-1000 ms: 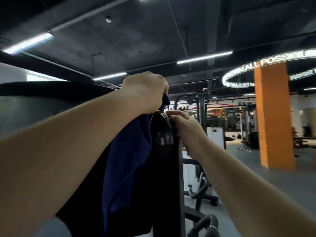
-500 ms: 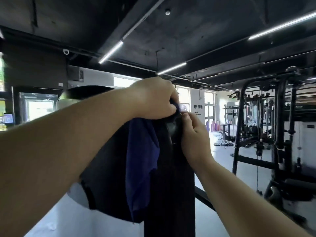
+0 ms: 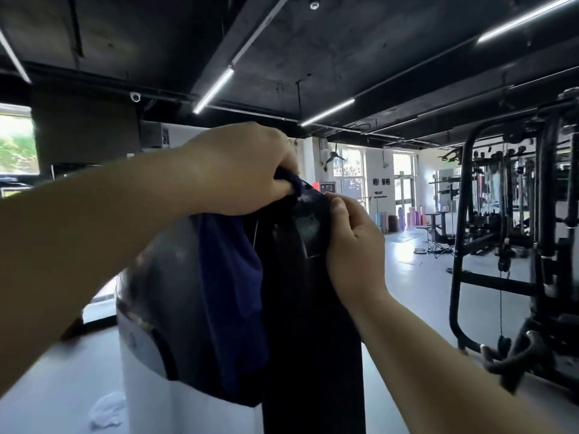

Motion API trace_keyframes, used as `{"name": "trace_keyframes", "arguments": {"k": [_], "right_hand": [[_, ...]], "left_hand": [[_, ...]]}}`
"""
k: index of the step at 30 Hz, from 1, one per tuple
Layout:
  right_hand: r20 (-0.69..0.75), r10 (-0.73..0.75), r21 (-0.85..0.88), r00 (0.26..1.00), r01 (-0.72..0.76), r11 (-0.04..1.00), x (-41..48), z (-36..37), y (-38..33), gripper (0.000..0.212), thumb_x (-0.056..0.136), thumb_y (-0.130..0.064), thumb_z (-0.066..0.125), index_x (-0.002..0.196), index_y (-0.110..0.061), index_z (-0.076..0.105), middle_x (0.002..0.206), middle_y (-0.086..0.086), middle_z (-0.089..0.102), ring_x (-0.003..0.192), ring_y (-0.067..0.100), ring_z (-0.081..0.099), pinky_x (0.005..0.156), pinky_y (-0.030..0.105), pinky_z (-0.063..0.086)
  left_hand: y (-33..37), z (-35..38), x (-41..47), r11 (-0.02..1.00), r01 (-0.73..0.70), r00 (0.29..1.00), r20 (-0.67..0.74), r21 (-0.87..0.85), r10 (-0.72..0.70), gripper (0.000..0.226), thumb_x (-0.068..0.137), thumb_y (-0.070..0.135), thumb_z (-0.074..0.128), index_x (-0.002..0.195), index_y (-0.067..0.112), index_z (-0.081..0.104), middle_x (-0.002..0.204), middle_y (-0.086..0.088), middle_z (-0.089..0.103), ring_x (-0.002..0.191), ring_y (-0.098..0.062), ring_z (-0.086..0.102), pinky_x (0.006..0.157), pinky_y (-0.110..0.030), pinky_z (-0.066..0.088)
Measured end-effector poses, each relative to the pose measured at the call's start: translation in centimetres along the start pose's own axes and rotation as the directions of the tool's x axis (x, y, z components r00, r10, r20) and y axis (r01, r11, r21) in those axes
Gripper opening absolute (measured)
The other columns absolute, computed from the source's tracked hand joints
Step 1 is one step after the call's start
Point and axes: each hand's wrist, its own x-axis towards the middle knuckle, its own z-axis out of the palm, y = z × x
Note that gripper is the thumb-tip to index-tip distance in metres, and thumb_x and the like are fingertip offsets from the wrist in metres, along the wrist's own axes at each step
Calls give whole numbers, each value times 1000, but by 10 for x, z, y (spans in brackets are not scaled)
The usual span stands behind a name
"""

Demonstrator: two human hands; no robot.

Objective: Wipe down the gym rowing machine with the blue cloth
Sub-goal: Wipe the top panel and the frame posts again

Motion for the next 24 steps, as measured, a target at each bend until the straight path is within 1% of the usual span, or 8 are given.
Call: {"name": "trace_keyframes", "arguments": {"k": [3,8,11,13,15,18,20,24], "right_hand": [[-9,-2,4,1000,2,1000,0,0,-1,28,102,-33,44,113,-28,69,98,-14,70,97,2,62,83,25,47],[-17,-9,30,1000,9,1000,-2,0,1,27,102,-35,44,110,-29,69,96,-16,70,95,0,61,81,23,47],[13,7,40,1000,-7,999,-1,-2,1,22,102,-35,44,98,-37,66,84,-29,63,87,-17,56,70,4,38],[35,-3,45,999,1,999,-2,-3,0,21,102,-33,44,93,-42,61,79,-32,59,82,-21,52,66,1,36],[70,-13,60,997,9,998,-2,-3,1,23,102,-34,43,102,-38,65,91,-27,63,88,-12,55,72,6,38],[72,3,88,997,-10,996,-2,-4,0,27,102,-35,41,116,-34,65,101,-22,64,98,-3,56,79,14,40],[88,10,91,996,-18,996,-3,-5,-1,29,103,-35,41,120,-33,64,106,-21,64,103,0,56,85,18,43],[87,-4,79,996,-3,997,-6,-5,-2,32,103,-37,39,126,-31,61,118,-17,65,113,5,56,97,31,46]], "left_hand": [[11,2,16,999,-12,1000,3,32,12,19,91,41,58,100,34,73,105,11,66,101,-17,59,90,-38,49],[21,9,24,999,9,1000,-14,48,-9,18,90,38,58,100,33,72,105,9,66,97,-18,60,87,-36,50],[9,10,-8,998,58,994,-96,-23,-60,19,88,41,58,98,35,73,101,13,60,94,-16,57,89,-40,48],[11,16,-26,993,85,969,-225,-80,-101,27,86,44,52,100,33,74,99,13,59,94,-18,59,86,-44,49],[18,22,-32,984,121,944,-291,-129,-154,35,84,43,48,102,29,74,100,11,59,96,-19,60,85,-46,50],[22,20,-26,970,205,945,-233,-133,-231,35,85,44,47,103,29,73,102,12,58,98,-18,59,87,-45,49],[23,24,-37,966,221,925,-285,-131,-250,31,86,40,50,104,28,72,103,11,58,95,-18,59,85,-42,50],[36,69,-90,934,292,745,-563,-207,-358,18,89,24,60,95,10,70,93,7,56,81,-10,55,68,-33,50]]}}
